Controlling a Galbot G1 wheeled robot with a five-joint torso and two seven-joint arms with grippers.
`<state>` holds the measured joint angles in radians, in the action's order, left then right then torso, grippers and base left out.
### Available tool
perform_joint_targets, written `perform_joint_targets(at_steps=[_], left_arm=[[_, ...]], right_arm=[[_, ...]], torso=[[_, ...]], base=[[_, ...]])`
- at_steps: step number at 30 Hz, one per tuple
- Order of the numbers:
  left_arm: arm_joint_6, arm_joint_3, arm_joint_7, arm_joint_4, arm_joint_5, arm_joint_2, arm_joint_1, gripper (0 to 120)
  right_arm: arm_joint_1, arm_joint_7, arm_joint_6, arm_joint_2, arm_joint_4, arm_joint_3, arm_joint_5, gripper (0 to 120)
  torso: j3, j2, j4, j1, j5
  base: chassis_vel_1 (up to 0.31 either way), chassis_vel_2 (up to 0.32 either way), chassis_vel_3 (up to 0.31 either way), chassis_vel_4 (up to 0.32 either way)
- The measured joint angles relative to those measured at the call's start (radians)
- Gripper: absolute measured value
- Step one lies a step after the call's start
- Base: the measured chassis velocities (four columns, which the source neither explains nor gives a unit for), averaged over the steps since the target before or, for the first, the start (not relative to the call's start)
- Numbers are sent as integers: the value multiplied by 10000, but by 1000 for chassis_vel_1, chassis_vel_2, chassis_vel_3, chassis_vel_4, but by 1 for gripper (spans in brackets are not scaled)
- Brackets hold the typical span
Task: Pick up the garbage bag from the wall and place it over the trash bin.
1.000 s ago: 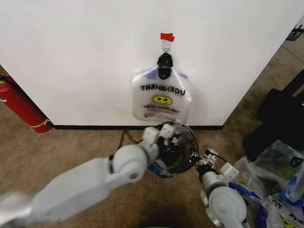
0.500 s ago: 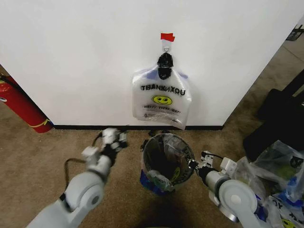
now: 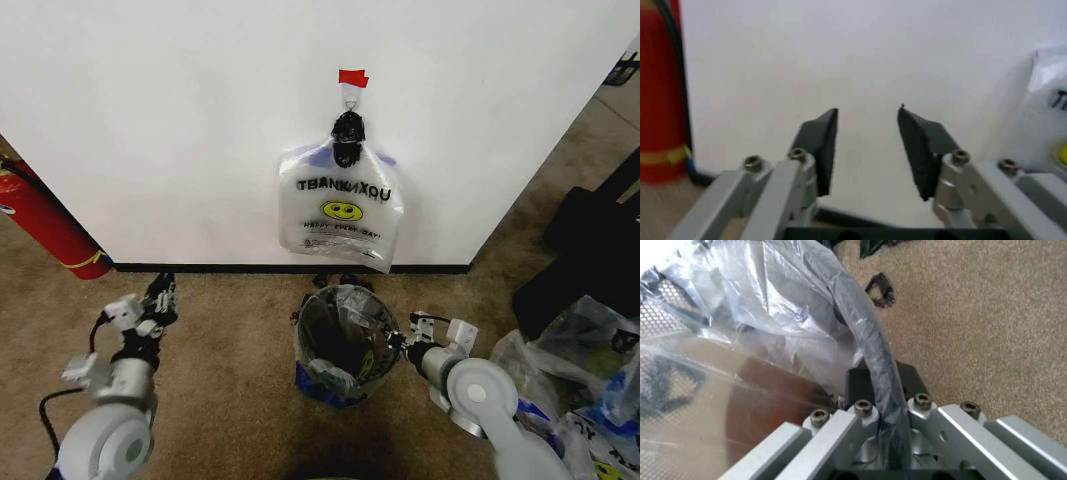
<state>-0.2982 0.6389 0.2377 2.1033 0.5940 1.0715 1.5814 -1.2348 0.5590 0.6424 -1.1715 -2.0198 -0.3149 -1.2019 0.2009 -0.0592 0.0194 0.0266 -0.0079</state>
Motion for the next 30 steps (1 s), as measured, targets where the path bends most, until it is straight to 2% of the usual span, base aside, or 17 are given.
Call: perform_joint_targets(at_steps=[2,3,5,11,15,18,23,25,30], left_arm=[[-630,91,-174,-315,-1035,-23,78,52],[-630,91,-174,-315,-1035,-23,78,52],[-960,85,-359,-458,-1450,-105,275,62],[-1121,-26,-649,-496,-1572,-70,515,81],[-1043,-42,-706,-454,-1592,16,557,97],[-961,-31,-700,-414,-1542,60,557,99],[-793,-35,-668,-319,-1494,214,573,100],[-780,-46,-666,-306,-1494,238,582,100],[-706,-191,-649,-210,-1558,439,677,100]], right_arm=[[-47,-36,13,-8,10,7,89,0],[-47,-36,13,-8,10,7,89,0],[-124,-82,29,-35,11,9,205,0],[-277,-192,57,-111,-13,-13,388,0],[-374,-247,92,-128,-106,-81,451,8],[-401,-292,101,-128,-156,-139,467,14],[-492,-387,136,-178,-231,-200,640,34],[-501,-392,139,-192,-232,-202,675,36],[-682,-607,145,-221,-220,-238,989,60]], torso=[[0,0,1,0,-2],[0,0,1,0,-2],[0,0,1,0,-2],[0,0,-1,0,-1],[0,0,-1,0,0],[0,-1,0,0,-2],[0,-1,-1,0,0],[1,-1,-1,0,1],[1,-1,-1,0,1]], base=[[0,0,0,0],[0,0,0,0],[0,0,0,0],[0,0,0,0],[0,0,0,0],[0,0,0,0],[0,0,0,0],[0,0,0,0],[0,0,0,0]])
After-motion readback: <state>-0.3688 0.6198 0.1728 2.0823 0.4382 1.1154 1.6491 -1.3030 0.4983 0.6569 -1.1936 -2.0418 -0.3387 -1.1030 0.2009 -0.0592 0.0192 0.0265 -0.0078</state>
